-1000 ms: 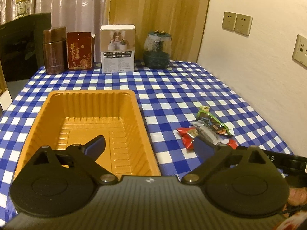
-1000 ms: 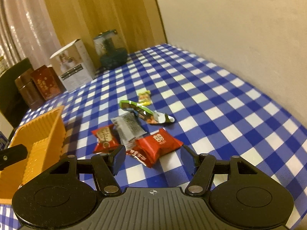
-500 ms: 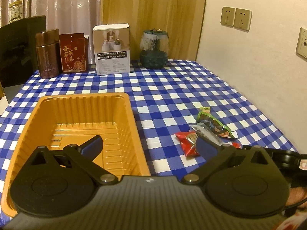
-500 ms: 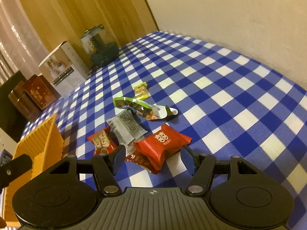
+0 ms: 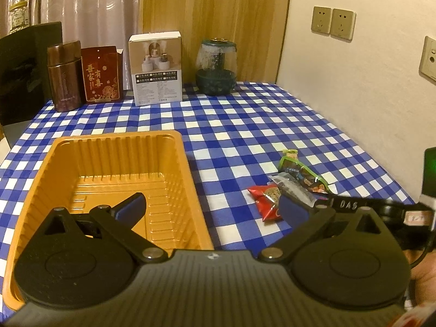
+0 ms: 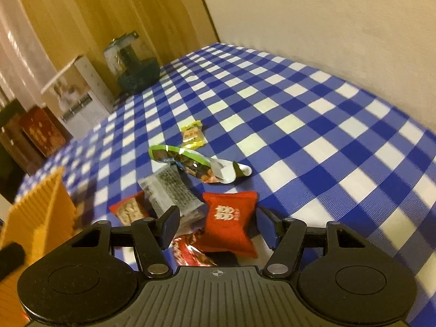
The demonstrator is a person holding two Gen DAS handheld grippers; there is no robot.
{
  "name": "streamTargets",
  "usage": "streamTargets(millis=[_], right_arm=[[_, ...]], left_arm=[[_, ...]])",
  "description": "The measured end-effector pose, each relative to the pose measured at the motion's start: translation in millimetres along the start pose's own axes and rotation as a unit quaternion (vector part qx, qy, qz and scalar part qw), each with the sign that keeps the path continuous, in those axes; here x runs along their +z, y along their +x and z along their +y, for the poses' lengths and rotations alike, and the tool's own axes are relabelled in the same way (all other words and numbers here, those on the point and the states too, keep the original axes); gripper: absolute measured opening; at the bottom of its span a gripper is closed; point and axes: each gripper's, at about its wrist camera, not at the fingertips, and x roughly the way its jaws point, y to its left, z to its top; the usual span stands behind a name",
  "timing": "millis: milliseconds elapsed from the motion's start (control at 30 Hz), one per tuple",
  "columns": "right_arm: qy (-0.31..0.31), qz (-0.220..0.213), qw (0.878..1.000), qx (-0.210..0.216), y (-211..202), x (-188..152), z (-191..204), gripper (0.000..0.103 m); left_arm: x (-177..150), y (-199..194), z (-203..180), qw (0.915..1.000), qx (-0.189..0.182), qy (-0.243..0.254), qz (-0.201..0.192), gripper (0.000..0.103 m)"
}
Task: Organize snacks
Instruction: 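Move both tools back toward the remaining snack pile, then grasp the small brown-red candy with the left tool while the right tool grasps the large red packet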
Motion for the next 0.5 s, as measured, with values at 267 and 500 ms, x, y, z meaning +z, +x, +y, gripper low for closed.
streamTargets(millis=[267,500], right_arm=[[-0.062,0.014,0.998,-0.024,-5.9,-5.9,-2.9,0.032],[-0.157,0.026,0.987,-0.001,-13.7,-23.8,8.4,0.031]], left_arm=[[-0.4,-7.6,-14.9,0.9996,-0.028,0.003,0.000,0.103],[-3.6,-10.2,-23.9,0.9995,-0.032,0.004,0.002,0.103]])
